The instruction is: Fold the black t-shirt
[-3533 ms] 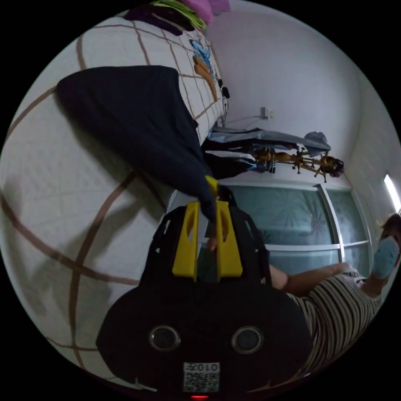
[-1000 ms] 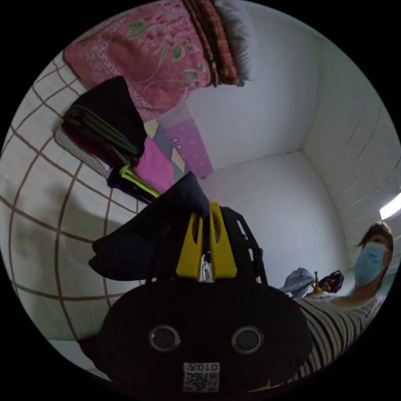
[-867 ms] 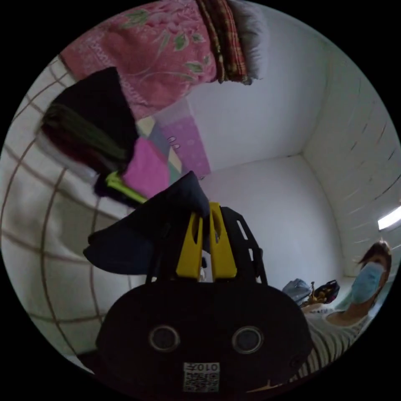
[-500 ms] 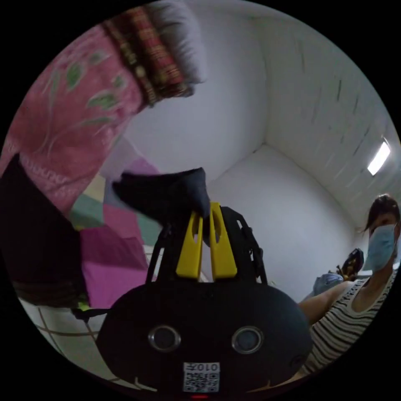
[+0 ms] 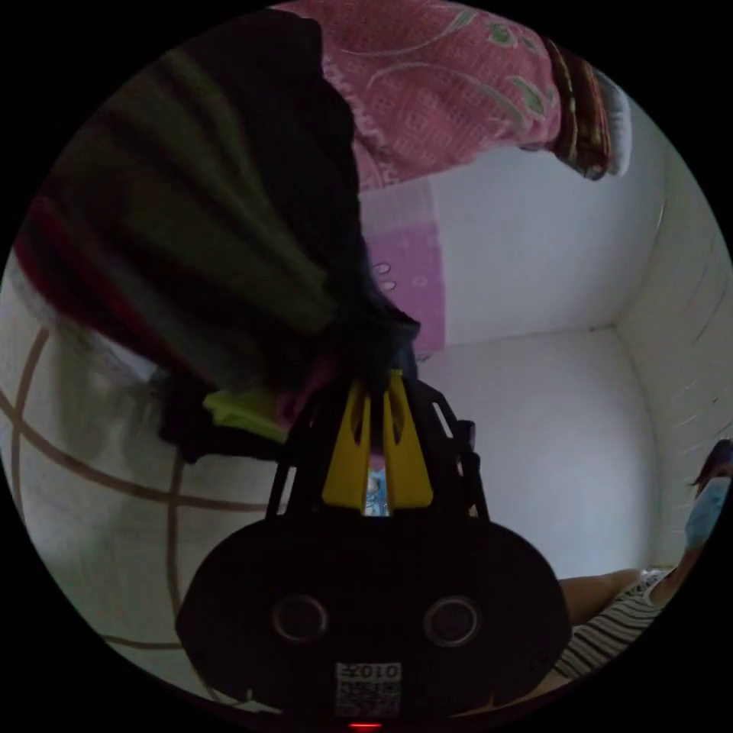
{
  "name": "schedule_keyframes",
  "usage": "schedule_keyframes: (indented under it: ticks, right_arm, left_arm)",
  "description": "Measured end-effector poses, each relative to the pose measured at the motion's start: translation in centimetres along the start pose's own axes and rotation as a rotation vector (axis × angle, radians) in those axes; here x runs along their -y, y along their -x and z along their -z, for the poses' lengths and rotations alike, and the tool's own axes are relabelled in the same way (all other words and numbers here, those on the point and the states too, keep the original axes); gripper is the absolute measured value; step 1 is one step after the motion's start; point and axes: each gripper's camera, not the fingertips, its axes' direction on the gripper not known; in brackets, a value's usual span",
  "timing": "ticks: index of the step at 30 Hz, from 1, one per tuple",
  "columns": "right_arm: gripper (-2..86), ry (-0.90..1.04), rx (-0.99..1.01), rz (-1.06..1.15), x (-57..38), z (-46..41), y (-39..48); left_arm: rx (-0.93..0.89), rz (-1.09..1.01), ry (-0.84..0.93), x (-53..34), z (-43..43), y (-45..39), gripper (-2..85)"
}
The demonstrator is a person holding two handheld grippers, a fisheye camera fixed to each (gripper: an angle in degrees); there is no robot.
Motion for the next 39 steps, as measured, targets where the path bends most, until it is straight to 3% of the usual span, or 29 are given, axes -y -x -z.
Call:
schedule_keyframes:
  ticks: [4, 8, 13, 15, 17, 20, 22, 30, 35, 39]
  right_arm:
    - [5.7, -0.056, -0.054, 0.087, 5.4, 5.8, 3.1]
    - [5.7, -0.160, -0.127, 0.163, 9.2, 10.9, 5.5]
    - [5.7, -0.244, -0.185, 0.352, 8.5, 12.8, 7.5]
    - [5.7, -0.176, -0.116, 0.270, 7.6, 11.4, 5.0]
    - [5.8, -0.077, -0.042, 0.099, 6.7, 9.1, 1.5]
    - [5.9, -0.040, 0.051, -0.038, 5.0, 6.7, -1.6]
    - [5.9, -0.095, 0.113, -0.060, 4.5, 6.9, -2.2]
    - [5.7, -0.045, 0.022, 0.065, 5.0, 7.8, -0.7]
    - [5.8, 0.024, 0.011, 0.024, 3.8, 5.8, -1.3]
    - [6.4, -0.056, 0.021, -0.016, 1.0, 4.2, -1.4]
  left_arm:
    - [-0.097, -0.079, -0.074, 4.8, -1.4, -5.1, 5.3]
    - [-0.043, -0.299, -0.052, 10.4, -2.6, -11.7, 5.7]
    - [0.002, -0.472, -0.034, 9.5, -1.8, -13.9, 5.8]
    - [0.019, -0.399, 0.004, 7.8, -1.9, -11.0, 5.6]
    - [0.069, -0.147, 0.070, 5.3, -2.9, -4.9, 5.4]
    - [0.012, 0.063, -0.026, 2.4, -2.6, 0.0, 5.0]
    - [0.012, 0.041, -0.036, 2.0, -2.9, -0.4, 4.9]
    - [0.026, -0.183, -0.060, 1.6, -3.8, -5.1, 5.3]
    - [0.040, 0.021, -0.086, -1.5, -4.8, -1.2, 4.9]
    - [-0.051, 0.126, -0.105, -3.5, -5.3, 1.2, 4.1]
